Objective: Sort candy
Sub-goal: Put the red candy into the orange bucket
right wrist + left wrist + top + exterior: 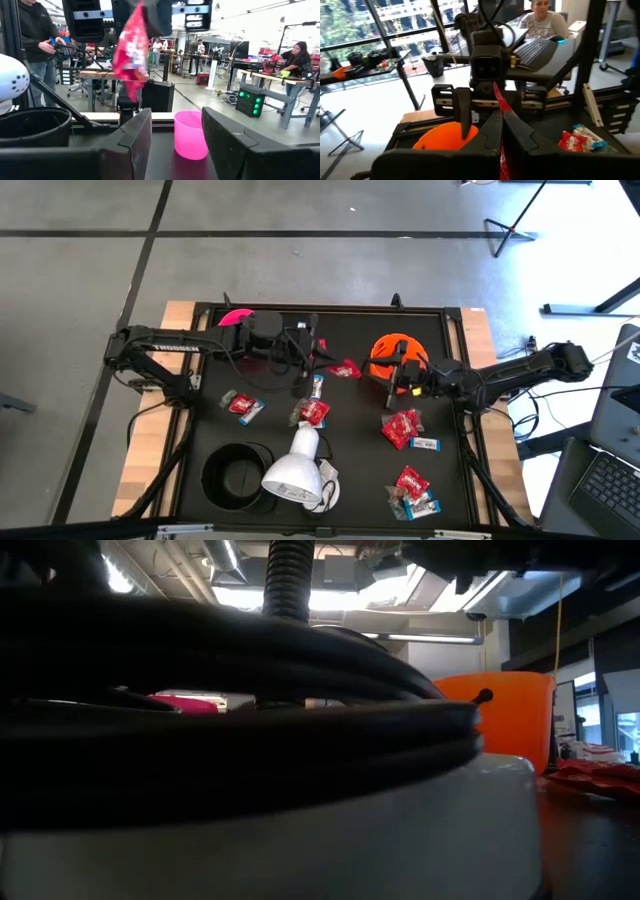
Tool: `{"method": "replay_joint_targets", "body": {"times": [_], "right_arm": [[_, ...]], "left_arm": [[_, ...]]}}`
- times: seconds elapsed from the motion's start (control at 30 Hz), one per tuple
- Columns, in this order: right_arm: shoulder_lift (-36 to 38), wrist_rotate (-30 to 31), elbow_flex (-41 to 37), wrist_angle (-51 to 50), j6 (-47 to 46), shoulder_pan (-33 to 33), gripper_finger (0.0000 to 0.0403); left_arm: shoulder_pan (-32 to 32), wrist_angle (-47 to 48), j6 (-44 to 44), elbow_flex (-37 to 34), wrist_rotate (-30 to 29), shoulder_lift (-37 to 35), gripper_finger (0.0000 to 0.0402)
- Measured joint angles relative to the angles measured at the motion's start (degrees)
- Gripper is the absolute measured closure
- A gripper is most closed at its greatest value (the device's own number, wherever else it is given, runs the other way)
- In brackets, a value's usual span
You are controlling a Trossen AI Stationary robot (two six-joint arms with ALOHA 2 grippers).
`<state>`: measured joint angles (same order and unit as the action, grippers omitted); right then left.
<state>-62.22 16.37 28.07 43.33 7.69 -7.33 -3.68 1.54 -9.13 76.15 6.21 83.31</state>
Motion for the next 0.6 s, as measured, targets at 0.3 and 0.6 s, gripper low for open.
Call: {"method": "replay_joint_targets", "body": {"times": [0.3, 0.6], "right_arm": [[-5.47, -4.89, 5.52, 0.26, -0.22, 0.24, 0.0230], [-5.98, -6.54, 6.54, 1.28, -0.78, 0.24, 0.0230]], "left_arm": [[0.00, 0.19, 0.00, 0.03, -1.17, 0.02, 0.0402], [-0.04, 0.64, 0.86, 0.12, -1.26, 2.03, 0.0402]]}}
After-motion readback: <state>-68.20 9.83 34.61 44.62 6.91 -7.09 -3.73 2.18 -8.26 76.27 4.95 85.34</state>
